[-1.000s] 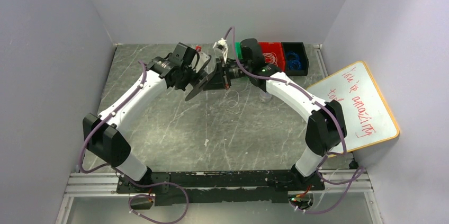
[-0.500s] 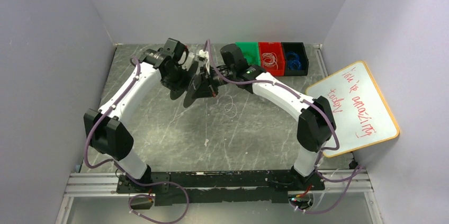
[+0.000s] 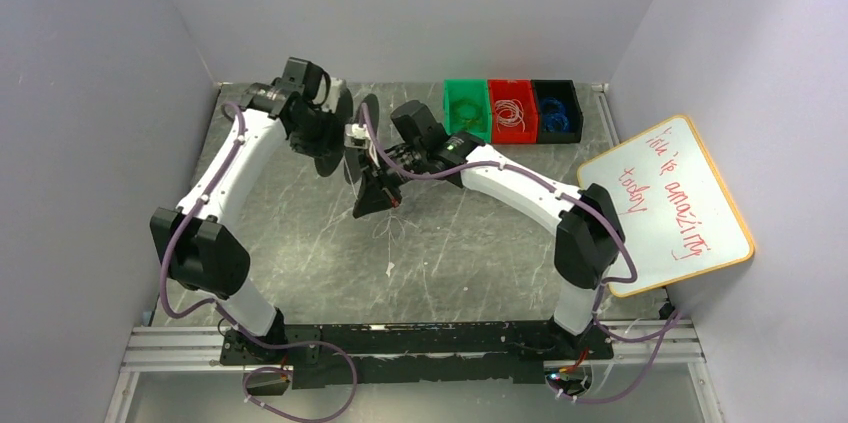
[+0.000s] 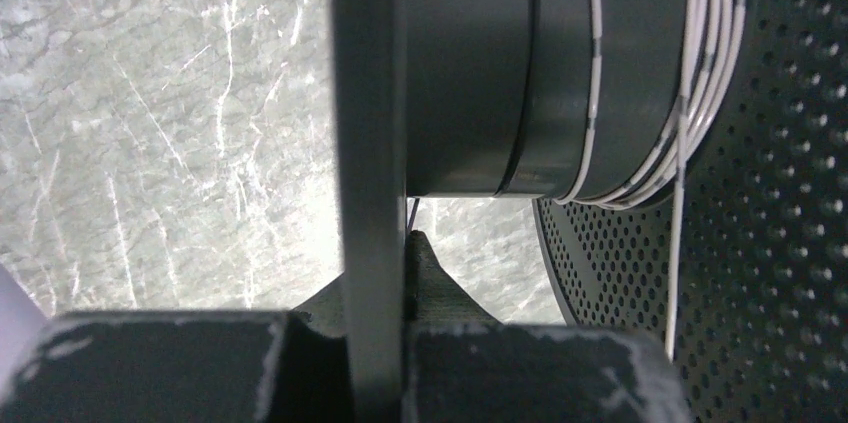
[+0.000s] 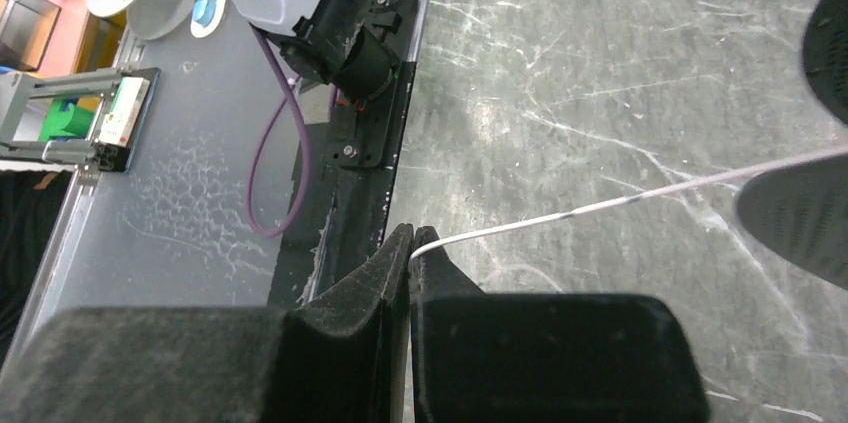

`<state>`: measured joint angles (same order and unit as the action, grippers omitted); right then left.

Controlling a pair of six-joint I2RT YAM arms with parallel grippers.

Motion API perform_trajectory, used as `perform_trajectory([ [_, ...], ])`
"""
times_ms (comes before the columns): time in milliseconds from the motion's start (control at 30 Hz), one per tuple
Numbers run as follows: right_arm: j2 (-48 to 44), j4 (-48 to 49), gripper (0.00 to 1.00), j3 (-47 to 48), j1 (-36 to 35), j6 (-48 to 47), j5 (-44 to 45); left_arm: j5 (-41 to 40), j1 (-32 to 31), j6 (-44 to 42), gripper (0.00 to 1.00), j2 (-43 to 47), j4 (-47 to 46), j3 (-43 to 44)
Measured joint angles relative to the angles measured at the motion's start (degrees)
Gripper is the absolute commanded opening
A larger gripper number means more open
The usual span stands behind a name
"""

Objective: Wrap the cables
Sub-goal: Wrap the cable around the cable reel.

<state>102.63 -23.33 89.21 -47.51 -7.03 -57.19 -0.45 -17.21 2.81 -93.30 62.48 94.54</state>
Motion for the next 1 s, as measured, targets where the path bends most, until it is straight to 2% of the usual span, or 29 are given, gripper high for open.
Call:
perform_trajectory([
  [233,2.47,-0.79,0.05,0.0,-0.57,-1.79,-1.86,7.96,5.25,2.93,0.02,0.39,0.28,5.09],
  [567,4.11,-2.56,0.08,0.79,-0.83,-4.04,-5.05,20.41,10.97,6.08,0.02,5.01,0.61,6.14],
  [733,4.11,-4.9,0.11,0.85,-1.11,-5.57,-7.17,24.96,15.17,8.04,0.02,6.16,-0.63,8.96],
  [1000,4.42,-7.45,0.11,0.66,-0.13,-6.93,-13.11,30.16,18.8,10.29,0.02,7.26,-3.67,11.67],
])
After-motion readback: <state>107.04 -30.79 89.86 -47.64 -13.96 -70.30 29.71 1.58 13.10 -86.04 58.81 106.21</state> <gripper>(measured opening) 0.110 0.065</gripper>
